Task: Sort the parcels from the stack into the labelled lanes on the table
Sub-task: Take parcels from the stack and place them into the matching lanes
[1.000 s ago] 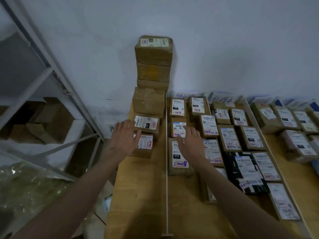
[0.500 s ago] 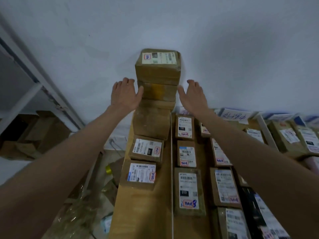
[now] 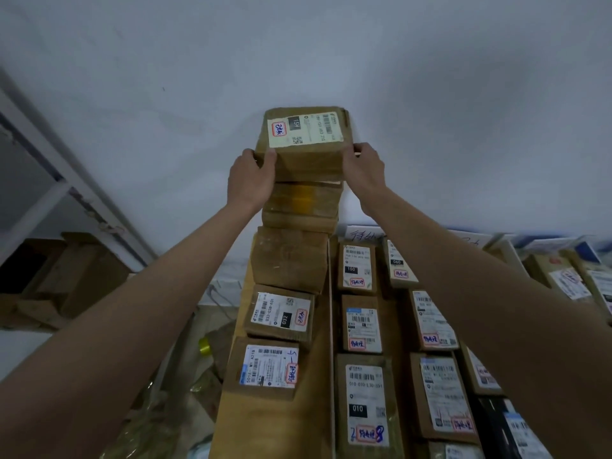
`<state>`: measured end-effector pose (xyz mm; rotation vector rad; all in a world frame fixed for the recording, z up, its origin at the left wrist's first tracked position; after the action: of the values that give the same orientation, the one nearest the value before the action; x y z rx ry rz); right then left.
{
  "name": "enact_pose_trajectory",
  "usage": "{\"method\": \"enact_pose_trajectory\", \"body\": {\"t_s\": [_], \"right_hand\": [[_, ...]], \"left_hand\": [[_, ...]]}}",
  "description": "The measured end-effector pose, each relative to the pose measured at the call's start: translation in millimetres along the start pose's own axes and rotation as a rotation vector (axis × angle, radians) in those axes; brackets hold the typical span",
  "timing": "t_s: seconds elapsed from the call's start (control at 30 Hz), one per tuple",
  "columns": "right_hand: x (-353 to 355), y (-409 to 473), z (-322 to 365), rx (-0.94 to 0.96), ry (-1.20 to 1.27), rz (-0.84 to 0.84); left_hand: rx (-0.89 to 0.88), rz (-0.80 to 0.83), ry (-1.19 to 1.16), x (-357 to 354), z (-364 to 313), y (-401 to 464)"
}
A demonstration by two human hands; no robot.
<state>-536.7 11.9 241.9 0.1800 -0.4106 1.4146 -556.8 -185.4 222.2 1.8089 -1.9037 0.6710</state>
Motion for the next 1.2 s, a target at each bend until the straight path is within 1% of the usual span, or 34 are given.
{"method": "enact_pose_trajectory", "body": {"t_s": [0.13, 0.3, 0.37, 0.43, 0.5, 0.63, 0.7, 0.83, 0.97, 1.13, 1.2], "right_hand": [[8, -27, 9, 0.060, 0.135, -0.044], [19, -77, -4, -0.017, 0.273, -0.073], [23, -98, -19, -0.054, 0.284, -0.046], [25, -121, -35, -0.086, 0.290, 0.016], [27, -143, -50, -0.096, 0.277, 0.090], [26, -184, -69, -0.089, 0.271, 0.229], [24, -200, -74, -0.087, 0.265, 0.261], [23, -220, -83, -0.106, 0.230, 0.279], [22, -237, -90, -0.122, 0.184, 0.237], [31, -270, -105, -0.092, -0.013, 0.089], [42, -284, -118, -0.079, -0.144, 0.027]], "left_hand": [[-0.060, 0.025, -0.096, 4, -10, -46], [-0.091, 0.150, -0.162, 4, 7, -121], [-0.065, 0.162, -0.184, 8, 23, -143], [-0.020, 0.188, -0.195, 14, 36, -160], [0.011, 0.307, -0.188, 15, 46, -175], [0.071, 0.709, -0.136, 2, 48, -218], [0.102, 0.814, -0.126, -9, 49, -239], [0.104, 0.823, -0.144, -24, 56, -263], [0.126, 0.796, -0.205, -33, 59, -278], [0.161, 0.755, -0.174, -50, 59, -287], [0.171, 0.739, -0.173, -60, 57, -292]]}}
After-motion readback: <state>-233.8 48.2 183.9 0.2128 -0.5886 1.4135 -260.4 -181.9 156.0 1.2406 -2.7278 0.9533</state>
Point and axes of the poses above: each hand's wrist, its own y-axis towards the middle knuckle, its own x-axis out of the back of the hand, z = x × y, the point moved 3 cm from there along y, towards the middle knuckle, and after that the axes turned 14 degrees about z, right-handed, at the moved point
